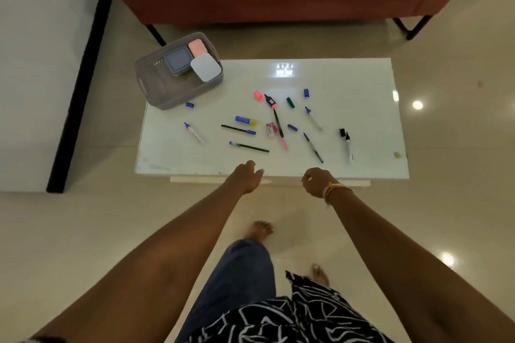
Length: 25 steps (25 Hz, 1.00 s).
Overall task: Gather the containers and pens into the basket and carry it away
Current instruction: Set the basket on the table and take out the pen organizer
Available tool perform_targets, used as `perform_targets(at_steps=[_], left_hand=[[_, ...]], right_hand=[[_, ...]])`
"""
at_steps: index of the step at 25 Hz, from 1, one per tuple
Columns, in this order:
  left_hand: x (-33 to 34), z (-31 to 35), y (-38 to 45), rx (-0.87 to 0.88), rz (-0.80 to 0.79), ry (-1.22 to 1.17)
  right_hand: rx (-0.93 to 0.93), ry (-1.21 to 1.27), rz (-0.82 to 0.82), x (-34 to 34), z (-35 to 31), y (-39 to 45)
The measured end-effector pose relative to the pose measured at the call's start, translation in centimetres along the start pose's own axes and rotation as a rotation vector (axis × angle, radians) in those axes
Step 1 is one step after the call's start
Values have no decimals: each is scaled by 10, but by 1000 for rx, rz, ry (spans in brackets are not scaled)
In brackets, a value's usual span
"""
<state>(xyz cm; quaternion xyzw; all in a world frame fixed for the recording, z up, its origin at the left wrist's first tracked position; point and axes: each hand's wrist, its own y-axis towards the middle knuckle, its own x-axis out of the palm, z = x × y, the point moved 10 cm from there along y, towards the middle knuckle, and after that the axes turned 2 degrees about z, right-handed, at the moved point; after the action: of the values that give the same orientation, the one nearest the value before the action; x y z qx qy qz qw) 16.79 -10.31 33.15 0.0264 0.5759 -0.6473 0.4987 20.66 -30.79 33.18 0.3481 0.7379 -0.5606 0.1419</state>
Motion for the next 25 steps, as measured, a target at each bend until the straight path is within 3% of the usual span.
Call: perform_targets(at_steps=[5,12,16,19,25], left_hand=[[38,10,-36,-3,185,-153],[62,23,-72,53,331,79],[61,9,-40,85,448,216],[90,-9,14,105,517,260],[142,-46,124,124,660,290]], right_hand=[[-179,-109,51,-1,16,-10],[-357,-372,150,27,2,-30],[-426,-406,275,43,-14,6],[-502,-489,464,65,-8,58],[-659,-536,671,134,-2,157]])
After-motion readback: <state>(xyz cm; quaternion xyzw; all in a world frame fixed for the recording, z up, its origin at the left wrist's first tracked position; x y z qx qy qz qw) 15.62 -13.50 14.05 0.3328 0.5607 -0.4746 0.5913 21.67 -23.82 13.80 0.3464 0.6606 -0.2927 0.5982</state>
